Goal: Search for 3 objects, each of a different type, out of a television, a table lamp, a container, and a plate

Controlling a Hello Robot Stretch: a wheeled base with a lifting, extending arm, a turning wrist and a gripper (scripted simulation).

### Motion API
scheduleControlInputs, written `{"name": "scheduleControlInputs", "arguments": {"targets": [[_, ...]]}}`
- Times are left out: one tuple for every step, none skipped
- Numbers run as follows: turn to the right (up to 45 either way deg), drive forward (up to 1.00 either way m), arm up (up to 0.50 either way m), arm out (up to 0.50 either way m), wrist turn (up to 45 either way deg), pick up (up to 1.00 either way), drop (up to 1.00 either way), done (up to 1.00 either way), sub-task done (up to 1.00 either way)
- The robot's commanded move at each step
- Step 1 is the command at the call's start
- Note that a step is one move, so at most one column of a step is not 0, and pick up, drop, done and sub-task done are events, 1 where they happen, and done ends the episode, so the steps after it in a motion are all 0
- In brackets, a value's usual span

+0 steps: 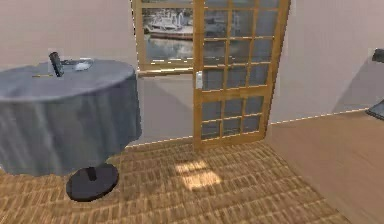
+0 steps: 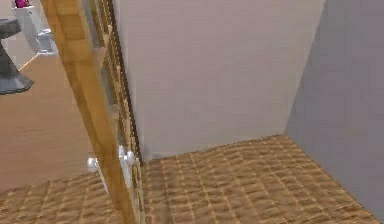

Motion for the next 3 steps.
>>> {"name": "scheduleControlInputs", "arguments": {"targets": [[0.0,0.05,0.00,0.00,0.0,0.00,0.00,0.00,0.00],[-45.0,0.00,0.00,0.00,0.0,0.00,0.00,0.00,0.00],[-21.0,0.00,0.00,0.00,0.0,0.00,0.00,0.00,0.00]]}}
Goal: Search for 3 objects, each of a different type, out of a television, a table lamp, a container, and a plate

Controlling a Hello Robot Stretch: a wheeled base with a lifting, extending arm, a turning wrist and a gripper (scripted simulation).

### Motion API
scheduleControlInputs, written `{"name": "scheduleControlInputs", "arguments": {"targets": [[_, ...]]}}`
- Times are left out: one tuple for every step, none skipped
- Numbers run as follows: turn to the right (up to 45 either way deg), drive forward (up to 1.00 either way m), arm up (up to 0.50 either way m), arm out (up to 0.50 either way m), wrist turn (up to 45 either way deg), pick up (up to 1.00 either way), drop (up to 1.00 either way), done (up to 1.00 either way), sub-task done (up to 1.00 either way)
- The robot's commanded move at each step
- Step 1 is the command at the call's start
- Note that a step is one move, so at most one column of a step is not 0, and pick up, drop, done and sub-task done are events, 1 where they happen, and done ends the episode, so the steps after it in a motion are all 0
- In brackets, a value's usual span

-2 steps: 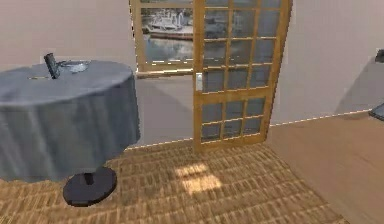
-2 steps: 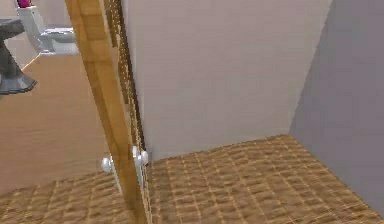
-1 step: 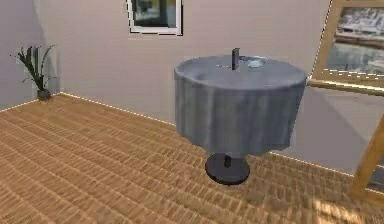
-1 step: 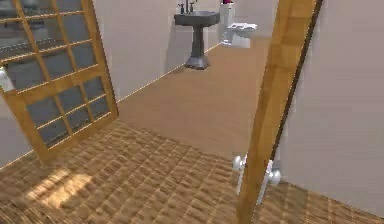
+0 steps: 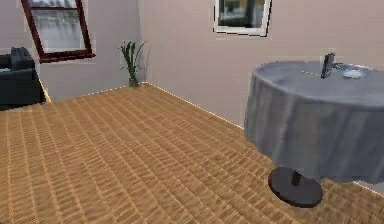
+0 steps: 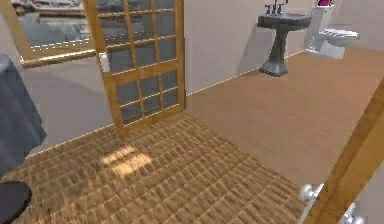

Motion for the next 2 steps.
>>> {"name": "scheduleControlInputs", "arguments": {"targets": [[0.0,0.75,0.00,0.00,0.0,0.00,0.00,0.00,0.00],[-45.0,0.00,0.00,0.00,0.0,0.00,0.00,0.00,0.00]]}}
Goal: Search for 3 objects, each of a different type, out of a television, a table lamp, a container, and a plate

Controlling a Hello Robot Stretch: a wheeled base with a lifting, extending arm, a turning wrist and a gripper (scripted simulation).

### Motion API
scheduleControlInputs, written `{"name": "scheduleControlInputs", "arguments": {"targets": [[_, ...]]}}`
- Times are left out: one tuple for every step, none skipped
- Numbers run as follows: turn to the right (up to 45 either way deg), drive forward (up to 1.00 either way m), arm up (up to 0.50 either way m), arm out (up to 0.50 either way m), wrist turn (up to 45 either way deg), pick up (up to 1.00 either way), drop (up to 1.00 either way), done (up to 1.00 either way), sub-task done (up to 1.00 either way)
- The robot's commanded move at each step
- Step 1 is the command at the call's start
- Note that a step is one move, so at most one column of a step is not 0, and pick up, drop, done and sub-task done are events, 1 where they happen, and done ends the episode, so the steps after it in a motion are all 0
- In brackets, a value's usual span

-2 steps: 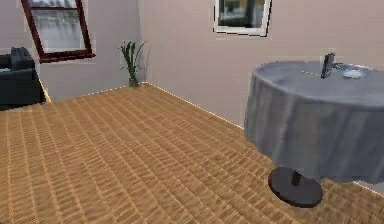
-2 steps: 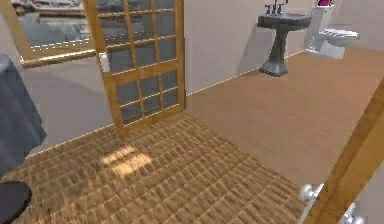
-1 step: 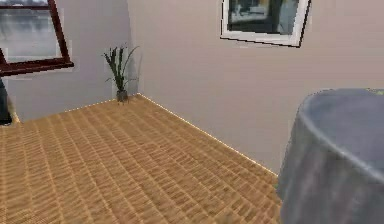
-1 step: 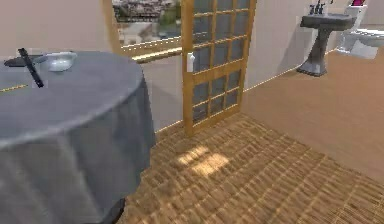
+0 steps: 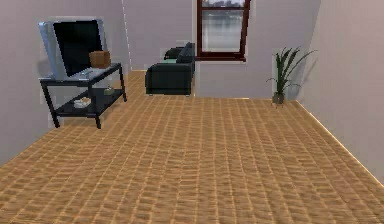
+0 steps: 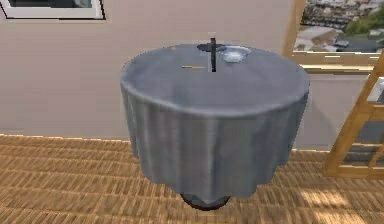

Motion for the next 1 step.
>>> {"name": "scheduleControlInputs", "arguments": {"targets": [[-3.0,0.00,0.00,0.00,0.0,0.00,0.00,0.00,0.00]]}}
